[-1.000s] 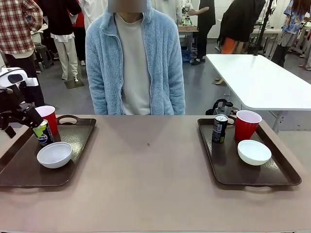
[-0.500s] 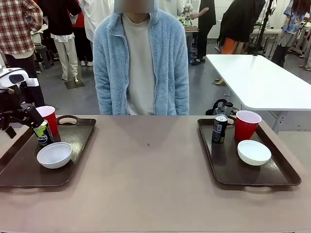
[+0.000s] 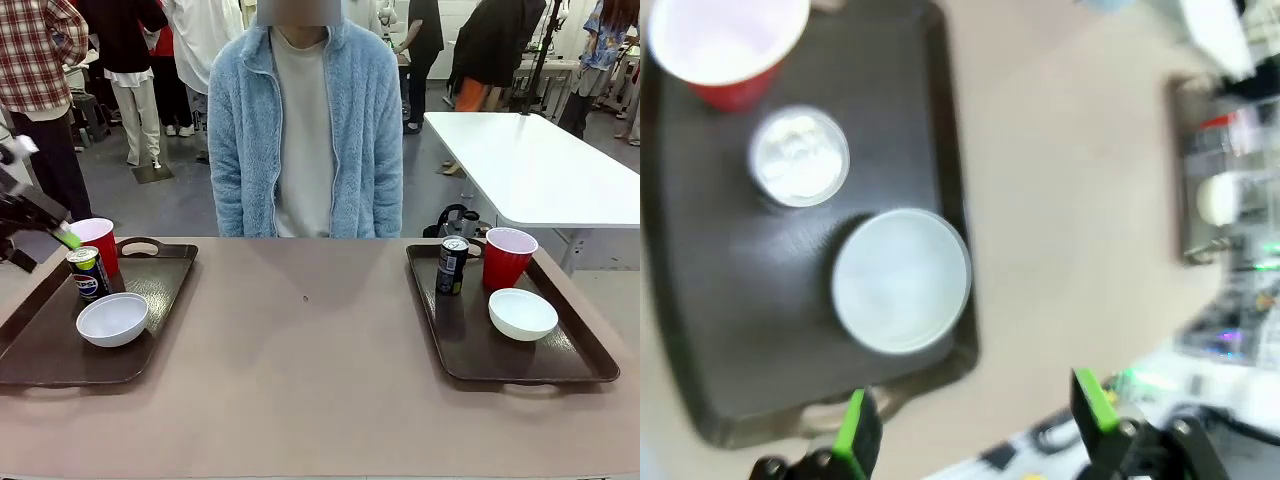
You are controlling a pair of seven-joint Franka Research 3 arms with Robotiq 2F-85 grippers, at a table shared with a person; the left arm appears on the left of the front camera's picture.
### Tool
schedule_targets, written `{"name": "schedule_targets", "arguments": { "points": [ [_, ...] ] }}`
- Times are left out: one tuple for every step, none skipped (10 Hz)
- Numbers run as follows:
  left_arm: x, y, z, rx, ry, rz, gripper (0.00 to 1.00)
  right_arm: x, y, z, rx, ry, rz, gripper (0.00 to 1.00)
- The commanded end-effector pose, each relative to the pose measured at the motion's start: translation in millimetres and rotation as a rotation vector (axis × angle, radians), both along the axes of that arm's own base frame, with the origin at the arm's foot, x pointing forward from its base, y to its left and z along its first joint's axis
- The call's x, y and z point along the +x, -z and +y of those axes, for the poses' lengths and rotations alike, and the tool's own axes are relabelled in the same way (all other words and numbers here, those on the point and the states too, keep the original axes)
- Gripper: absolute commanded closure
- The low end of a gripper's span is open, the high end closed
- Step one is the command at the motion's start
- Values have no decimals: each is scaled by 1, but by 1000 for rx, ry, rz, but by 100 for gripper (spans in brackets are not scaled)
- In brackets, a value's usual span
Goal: Prepare tableware on both trays.
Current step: Pick up a Picnic Bowl from the table and place it on a Handle tray.
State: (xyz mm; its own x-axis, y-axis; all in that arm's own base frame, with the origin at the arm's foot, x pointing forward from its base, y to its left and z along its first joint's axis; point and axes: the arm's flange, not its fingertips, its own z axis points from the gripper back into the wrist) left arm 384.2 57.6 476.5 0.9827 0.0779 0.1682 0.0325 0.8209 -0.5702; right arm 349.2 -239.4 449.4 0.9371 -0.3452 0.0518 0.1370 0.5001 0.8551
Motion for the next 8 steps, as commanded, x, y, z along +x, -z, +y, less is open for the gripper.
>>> {"name": "schedule_targets", "arguments": {
  "points": [
    [-10,-3,40,-279,11,-39,0,0,-1,-1,-3,-9,9,0],
    [-14,-6,65,-388,26,-61,0,0,-1,-1,-3,-9,9,0],
    [-18,-10,84,-480,32,-86,0,0,-1,-1,-3,-9,9,0],
    [-24,-10,99,-541,32,-118,0,0,-1,-1,-3,-9,9,0],
    [-26,-11,115,-589,28,-132,0,0,-1,-1,-3,-9,9,0],
    [-25,-8,133,-636,20,-116,0,0,-1,-1,-3,-9,9,0],
    [-22,-5,144,-663,19,-81,0,0,-1,-1,-3,-9,9,0],
    [-20,-2,148,-662,25,-46,0,0,-1,-1,-3,-9,9,0]
  ]
}}
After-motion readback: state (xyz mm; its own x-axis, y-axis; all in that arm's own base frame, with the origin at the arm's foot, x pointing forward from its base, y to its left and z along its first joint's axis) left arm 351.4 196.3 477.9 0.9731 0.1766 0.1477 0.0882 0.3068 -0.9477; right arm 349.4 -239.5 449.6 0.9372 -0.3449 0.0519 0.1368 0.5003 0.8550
